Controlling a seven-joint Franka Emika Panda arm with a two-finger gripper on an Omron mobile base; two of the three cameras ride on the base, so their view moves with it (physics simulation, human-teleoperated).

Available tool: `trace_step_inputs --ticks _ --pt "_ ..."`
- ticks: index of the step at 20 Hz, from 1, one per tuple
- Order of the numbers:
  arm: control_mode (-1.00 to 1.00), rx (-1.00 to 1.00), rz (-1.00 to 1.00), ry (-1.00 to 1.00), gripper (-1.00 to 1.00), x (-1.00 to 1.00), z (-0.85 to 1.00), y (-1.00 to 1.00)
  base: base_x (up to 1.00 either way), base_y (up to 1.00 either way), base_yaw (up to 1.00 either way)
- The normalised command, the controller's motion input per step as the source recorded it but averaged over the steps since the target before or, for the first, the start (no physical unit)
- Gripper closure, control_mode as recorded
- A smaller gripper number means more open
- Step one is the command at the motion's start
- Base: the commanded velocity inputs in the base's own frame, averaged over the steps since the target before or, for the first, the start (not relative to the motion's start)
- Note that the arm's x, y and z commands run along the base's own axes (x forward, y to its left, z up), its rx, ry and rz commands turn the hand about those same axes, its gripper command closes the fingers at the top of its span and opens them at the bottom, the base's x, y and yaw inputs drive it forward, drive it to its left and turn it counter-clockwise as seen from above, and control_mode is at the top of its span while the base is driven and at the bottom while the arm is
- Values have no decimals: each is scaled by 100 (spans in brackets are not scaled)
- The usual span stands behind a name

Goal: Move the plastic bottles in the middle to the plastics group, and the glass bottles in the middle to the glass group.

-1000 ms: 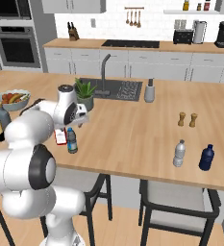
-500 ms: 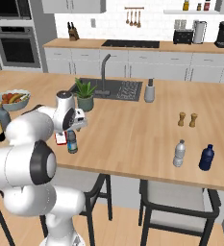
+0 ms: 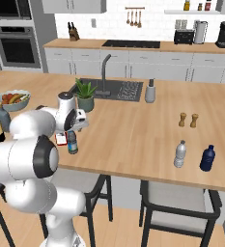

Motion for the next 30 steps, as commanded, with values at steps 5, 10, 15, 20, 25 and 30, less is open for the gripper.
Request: trace_step_inputs --ticks 5,10,15,20,25,30 --pt "-100 0 0 0 -100 0 -20 0 0 0 0" --pt "-100 0 0 0 -100 5 -15 0 0 0 0" --pt "-100 0 0 0 100 1 -2 0 0 0 0" --pt "-100 0 0 0 100 0 0 0 0 0 0" --pt "-100 0 -1 0 100 -6 9 -18 0 0 0" --pt "-100 0 -12 0 100 -4 30 -78 0 0 0"
